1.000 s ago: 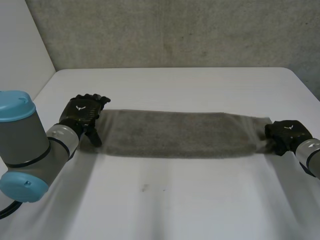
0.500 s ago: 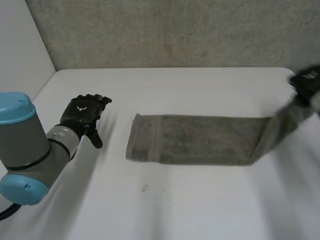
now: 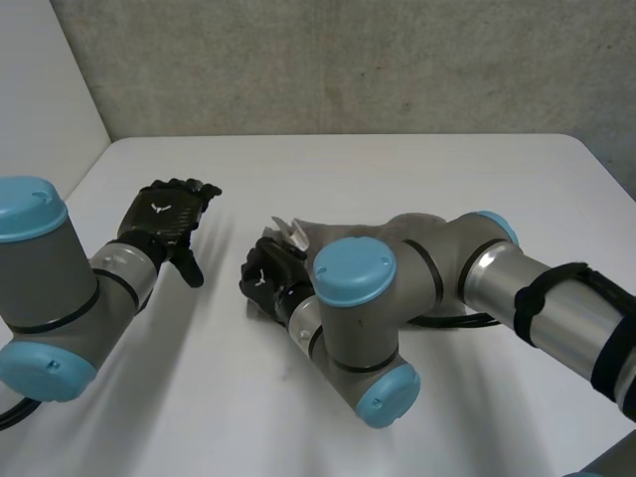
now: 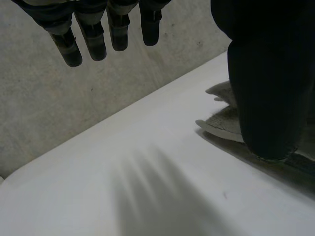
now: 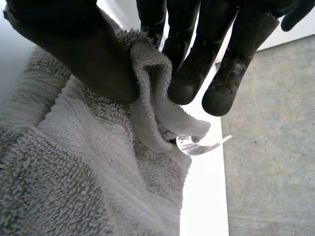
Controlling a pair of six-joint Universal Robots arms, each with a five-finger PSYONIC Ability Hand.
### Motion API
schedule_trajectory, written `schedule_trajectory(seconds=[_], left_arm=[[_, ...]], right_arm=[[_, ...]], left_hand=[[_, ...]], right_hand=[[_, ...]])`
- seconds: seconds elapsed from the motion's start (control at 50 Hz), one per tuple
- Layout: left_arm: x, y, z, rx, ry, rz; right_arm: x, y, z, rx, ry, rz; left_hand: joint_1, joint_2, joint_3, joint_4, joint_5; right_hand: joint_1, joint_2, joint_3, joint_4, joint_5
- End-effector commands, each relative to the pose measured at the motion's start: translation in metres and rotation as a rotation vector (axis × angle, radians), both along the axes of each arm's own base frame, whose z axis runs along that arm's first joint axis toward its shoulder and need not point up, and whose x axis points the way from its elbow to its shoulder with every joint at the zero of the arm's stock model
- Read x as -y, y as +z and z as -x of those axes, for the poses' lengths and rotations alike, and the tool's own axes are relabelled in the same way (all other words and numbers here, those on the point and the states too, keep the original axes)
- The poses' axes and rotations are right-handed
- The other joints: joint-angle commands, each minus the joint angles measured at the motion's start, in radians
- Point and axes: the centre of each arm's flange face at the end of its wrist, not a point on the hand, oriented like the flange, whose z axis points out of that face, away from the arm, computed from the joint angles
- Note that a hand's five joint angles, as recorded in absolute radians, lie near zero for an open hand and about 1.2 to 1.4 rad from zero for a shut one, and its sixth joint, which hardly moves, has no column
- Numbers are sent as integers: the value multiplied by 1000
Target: Fold the towel.
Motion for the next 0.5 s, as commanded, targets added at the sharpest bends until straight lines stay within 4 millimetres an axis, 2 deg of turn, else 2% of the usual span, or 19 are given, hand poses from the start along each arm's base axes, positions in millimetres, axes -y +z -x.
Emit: schedule_trajectory(seconds=[0.02, 0.04, 0.06, 0.08, 0.16, 0.2, 0.22, 0.26, 0.28, 0.32, 0.34, 0.36, 0.38, 0.42, 0.44, 0.48, 0.5], left_arm=[[8, 10, 3, -12, -1, 38], [10, 12, 4, -14, -1, 45], [10, 12, 4, -14, -1, 45], [12, 14, 5, -19, -1, 52], [14, 17, 8, -26, -5, 62], [11, 20, 17, -46, -28, 68], [11, 20, 17, -47, -28, 68], [6, 22, 28, -80, -54, 64], [6, 22, 28, -80, -54, 64], [3, 19, 37, -96, -78, 54], [3, 19, 37, -96, -78, 54], [0, 16, 44, -95, -97, 49], [0, 16, 44, -95, -98, 49], [-7, 7, 62, -89, -145, 35], [-7, 7, 62, -88, -145, 35], [-11, -5, 74, -78, -172, 15], [-11, -5, 74, -78, -172, 15]], right_arm=[[7, 20, 1, 45, -4, 21], [5, 19, 2, 39, 0, 11], [5, 19, 2, 39, 0, 11], [3, 19, 3, 34, 7, 3], [6, 25, 10, 36, -19, -4], [9, 43, 27, 74, -56, -55], [9, 43, 27, 74, -56, -55], [22, 61, 55, 164, -149, -163], [22, 61, 55, 165, -149, -163], [39, 73, 88, 276, -272, -298], [39, 73, 88, 277, -273, -299], [46, 76, 104, 327, -333, -364], [46, 76, 104, 327, -333, -365], [56, 75, 134, 403, -441, -468], [56, 74, 134, 404, -441, -468], [59, 62, 157, 413, -522, -542], [59, 62, 158, 413, -523, -543]], left_hand=[[3, 9, 8, 10, -23], [3, 9, 8, 10, -23], [3, 9, 8, 10, -23], [3, 9, 8, 10, -23], [3, 9, 8, 10, -23], [6, 12, 10, 13, -20], [6, 12, 10, 13, -20], [6, 12, 10, 13, -20], [6, 12, 10, 13, -20], [12, 18, 16, 18, -14], [12, 18, 16, 19, -14], [15, 21, 19, 21, -12], [15, 21, 19, 21, -12], [27, 32, 31, 33, 0], [27, 32, 31, 33, 0], [30, 35, 34, 36, 3], [30, 35, 34, 36, 3]], right_hand=[[-162, -160, -172, -177, -170], [-813, -810, -822, -827, -821], [-819, -817, -829, -834, -827], [-1150, -1147, -1159, -1164, -1157], [-1150, -1147, -1159, -1164, -1157], [-1150, -1147, -1159, -1164, -1157], [-1150, -1147, -1159, -1164, -1157], [-1150, -1147, -1159, -1164, -1157], [-1150, -1147, -1159, -1164, -1157], [-1150, -1147, -1159, -1164, -1157], [-1150, -1147, -1159, -1164, -1157], [-1150, -1147, -1159, -1164, -1157], [-1150, -1147, -1159, -1164, -1157], [-1150, -1147, -1159, -1164, -1157], [-1150, -1147, -1159, -1164, -1157], [-1150, -1147, -1159, -1164, -1157], [-1150, -1147, -1159, -1164, -1157]])
